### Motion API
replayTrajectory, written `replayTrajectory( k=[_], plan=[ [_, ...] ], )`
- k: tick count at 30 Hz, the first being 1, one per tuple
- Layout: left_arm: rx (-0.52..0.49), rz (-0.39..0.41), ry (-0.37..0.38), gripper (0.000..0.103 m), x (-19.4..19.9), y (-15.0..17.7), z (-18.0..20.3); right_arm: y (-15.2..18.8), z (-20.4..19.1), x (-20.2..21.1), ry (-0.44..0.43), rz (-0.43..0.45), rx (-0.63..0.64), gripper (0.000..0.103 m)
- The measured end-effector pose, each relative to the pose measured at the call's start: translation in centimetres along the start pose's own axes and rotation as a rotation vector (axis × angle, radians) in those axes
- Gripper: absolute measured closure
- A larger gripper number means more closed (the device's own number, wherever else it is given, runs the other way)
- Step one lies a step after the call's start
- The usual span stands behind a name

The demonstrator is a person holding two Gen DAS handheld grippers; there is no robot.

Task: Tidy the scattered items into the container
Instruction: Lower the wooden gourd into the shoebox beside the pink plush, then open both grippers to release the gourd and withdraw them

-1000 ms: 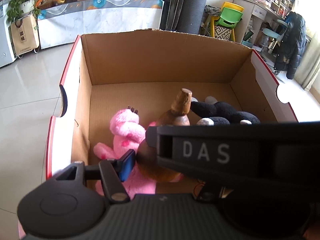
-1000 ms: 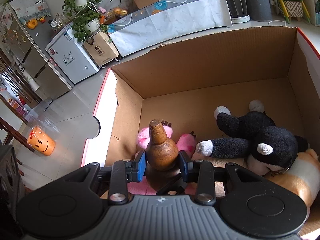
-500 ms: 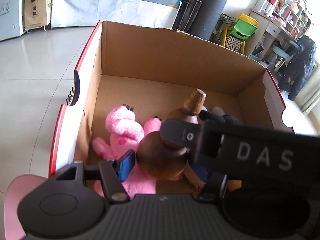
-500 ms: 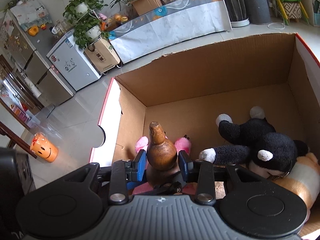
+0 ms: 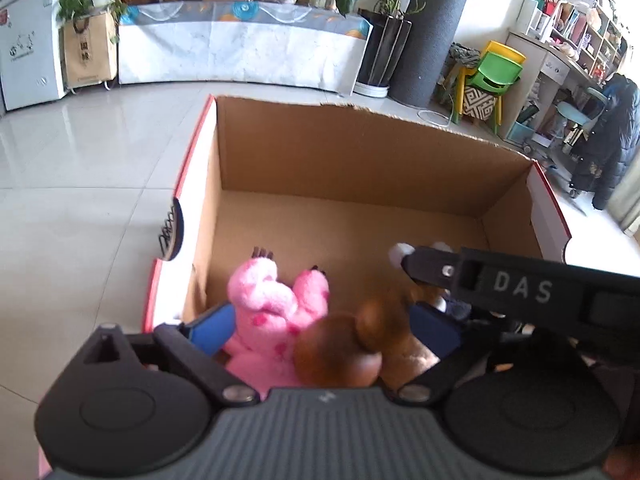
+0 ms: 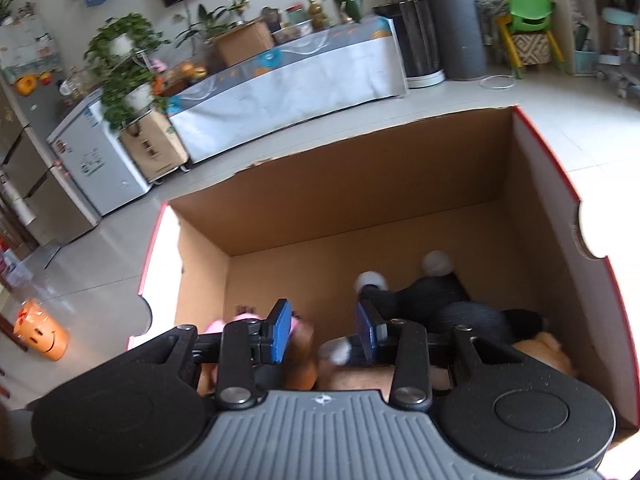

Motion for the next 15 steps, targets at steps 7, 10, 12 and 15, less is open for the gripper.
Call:
replayTrajectory(
  k=[7, 10, 12, 15],
  plan=[
    [0.023, -0.002, 0.002, 0.001, 1.6, 0.0, -0.2, 0.1, 0.2, 1.4, 0.005, -0.004, -0.012, 0.061],
    [0.015, -0.004, -0.012, 0.000, 2.2, 0.2, 0.1, 0.4, 0.1, 2.1, 0.011, -0.010, -0.003, 0.060],
    [0.014, -0.011, -0.025, 0.000, 2.6, 0.5, 0.4, 0.7, 0.2, 2.5, 0.020, -0.018, 0.002, 0.058],
    [0.015, -0.017, -0.044, 0.000, 3.2, 0.9, 0.9, 1.3, 0.3, 3.4, 0.034, -0.022, 0.003, 0.055]
  ],
)
Point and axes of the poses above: each gripper's, at about its wrist camera, not at the fingertips, and x roughly against the way its jaws point, z to its right, y to its underside, the point moved 5 cm from there along -x, roughly the way its jaws point, and after that the axes turned 6 degrees about -z, right-handed, at the moved point
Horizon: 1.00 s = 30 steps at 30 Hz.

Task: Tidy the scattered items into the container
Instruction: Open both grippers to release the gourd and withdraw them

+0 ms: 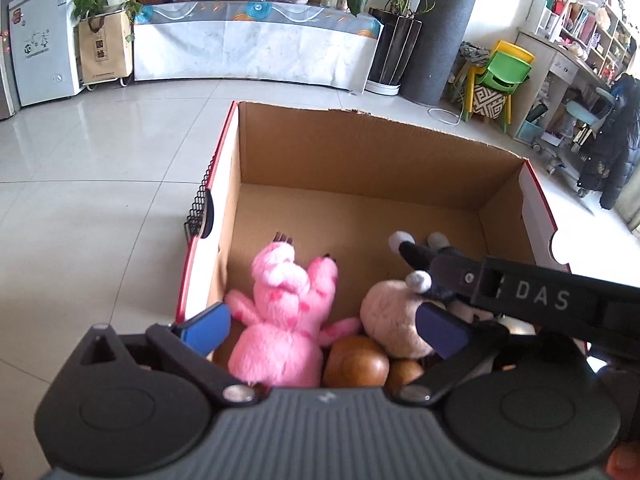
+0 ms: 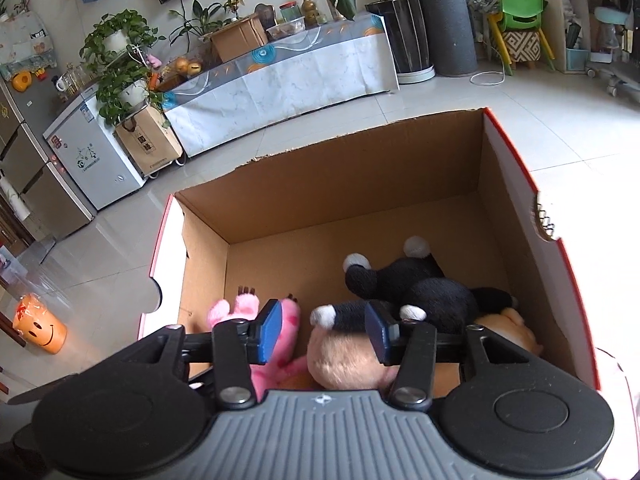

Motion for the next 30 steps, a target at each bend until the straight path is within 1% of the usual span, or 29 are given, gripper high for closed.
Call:
replayTrajectory(
  k=[6, 8, 10, 19, 21, 23, 26, 30],
  plan=[
    [-0.005, -0.027, -0.044, 0.000, 1.5, 1.6, 0.6, 1.5, 0.1, 2.0, 0.041, -0.022, 0.030, 0.053],
    [-0.007, -0.031, -0.050, 0.000, 2.0, 2.2, 0.7, 2.0, 0.1, 2.7, 0.038, -0.020, 0.043, 0.045],
    [-0.004, -0.040, -0.059, 0.000, 2.5, 2.8, 0.6, 2.5, 0.0, 3.5, 0.032, -0.017, 0.054, 0.044],
    [-0.033, -0.068, -0.102, 0.000, 3.7, 4.7, 1.1, 4.5, -0.4, 5.0, 0.043, -0.040, 0.087, 0.043],
    [-0.021, -0.084, -0.111, 0.000, 3.9, 5.1, 1.1, 4.8, -0.3, 5.5, 0.053, -0.042, 0.086, 0.043],
    [-0.023, -0.086, -0.116, 0.000, 4.2, 5.6, 1.1, 5.2, 0.0, 6.1, 0.068, -0.045, 0.087, 0.038],
    [-0.028, -0.102, -0.136, 0.000, 4.5, 6.3, 1.2, 5.9, 0.4, 7.0, 0.088, -0.049, 0.094, 0.035],
    [-0.033, -0.137, -0.143, 0.000, 4.8, 7.5, 1.4, 7.1, 1.1, 7.9, 0.126, -0.091, 0.079, 0.033]
  ],
)
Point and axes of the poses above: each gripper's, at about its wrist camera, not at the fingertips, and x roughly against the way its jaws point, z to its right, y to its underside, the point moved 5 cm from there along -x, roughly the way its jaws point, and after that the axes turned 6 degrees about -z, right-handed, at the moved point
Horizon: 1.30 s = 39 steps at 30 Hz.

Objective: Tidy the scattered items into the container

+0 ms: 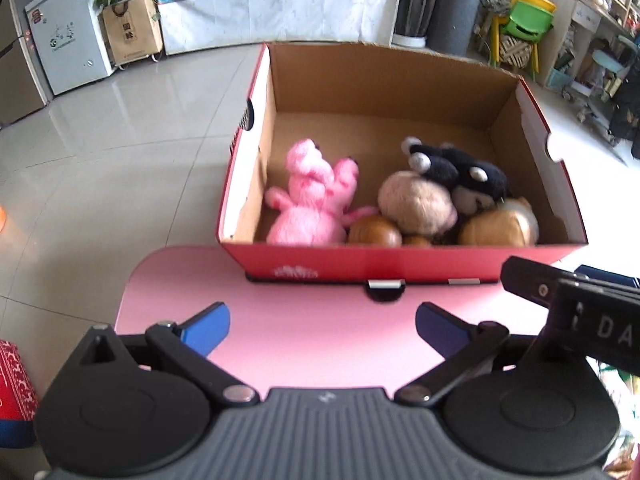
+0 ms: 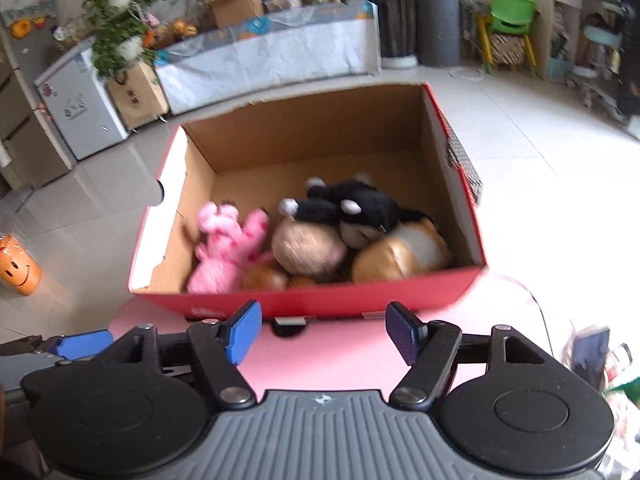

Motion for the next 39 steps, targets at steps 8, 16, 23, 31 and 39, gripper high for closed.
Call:
replayTrajectory(
  k=[8, 16, 23, 31, 39],
  plan=[
    [-0.040, -0.043, -0.003, 0.000, 0.2, 2.7, 1.2, 2.7, 1.9, 0.9, 0.040, -0.063, -0.029, 0.028],
    [-0.069, -0.078, -0.007, 0.000, 0.3, 5.6, 2.2, 5.3, 3.0, 1.3, 0.095, -0.118, -0.016, 0.028],
    [-0.047, -0.107, -0.011, 0.000, 0.4, 7.5, 2.1, 7.2, 3.9, 1.4, 0.137, -0.155, 0.002, 0.024],
    [-0.007, -0.115, -0.024, 0.000, 0.4, 7.7, 1.4, 8.0, 4.9, 0.4, 0.153, -0.204, -0.022, 0.023],
    [0.017, -0.117, -0.023, 0.000, 0.2, 7.4, 1.1, 7.9, 5.2, -0.9, 0.154, -0.240, -0.059, 0.023]
  ],
)
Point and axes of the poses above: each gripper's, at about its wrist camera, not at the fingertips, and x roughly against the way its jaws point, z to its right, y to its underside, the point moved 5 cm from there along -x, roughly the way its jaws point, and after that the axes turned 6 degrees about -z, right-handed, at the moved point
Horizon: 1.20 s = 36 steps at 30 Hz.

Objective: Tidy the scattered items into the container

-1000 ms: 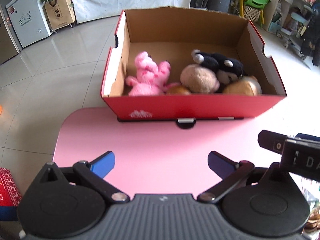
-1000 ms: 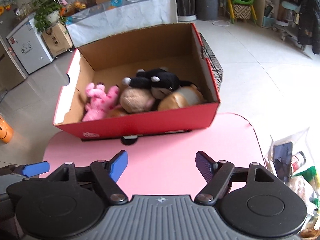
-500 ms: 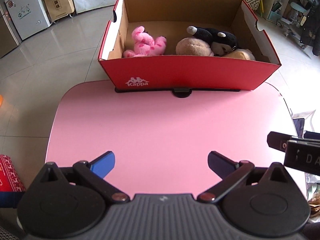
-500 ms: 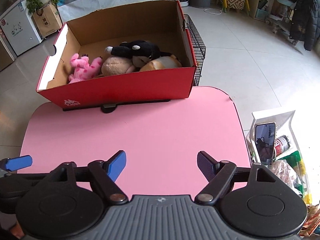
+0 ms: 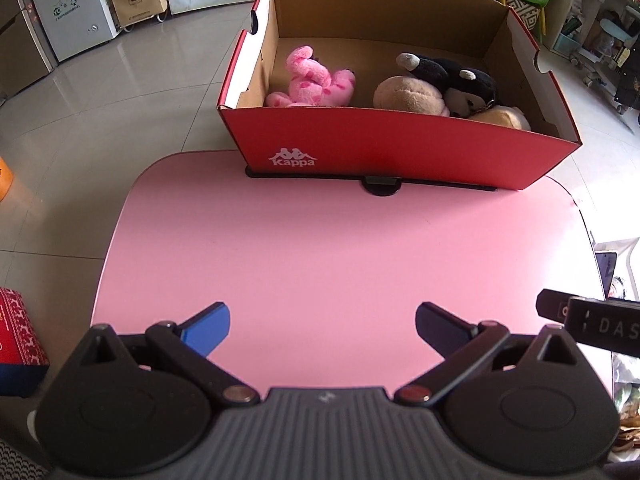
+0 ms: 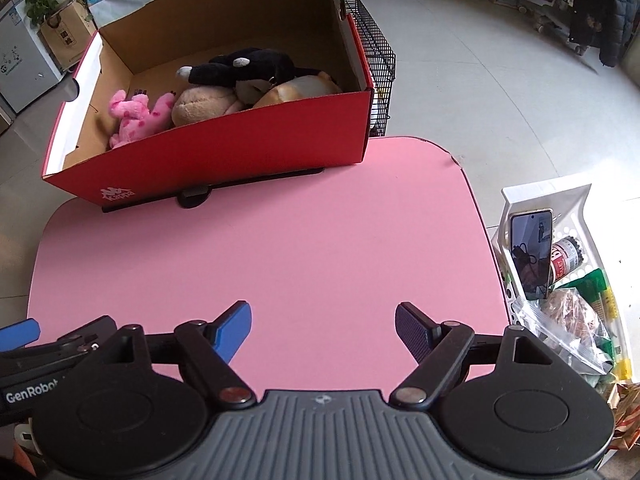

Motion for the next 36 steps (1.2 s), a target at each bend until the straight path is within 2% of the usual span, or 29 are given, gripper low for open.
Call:
replayTrajectory(
  k=[17, 36],
  plan=[
    [0.006, -0.022, 0.010, 0.000, -0.7, -0.3, 0.1, -0.3, -1.8, -1.2, 0.017, -0.012, 0.085, 0.023],
    [-0.007, -0.024, 0.017, 0.000, -0.7, 0.0, 0.5, -0.5, -1.4, -1.2, 0.017, -0.010, 0.068, 0.023]
  ],
)
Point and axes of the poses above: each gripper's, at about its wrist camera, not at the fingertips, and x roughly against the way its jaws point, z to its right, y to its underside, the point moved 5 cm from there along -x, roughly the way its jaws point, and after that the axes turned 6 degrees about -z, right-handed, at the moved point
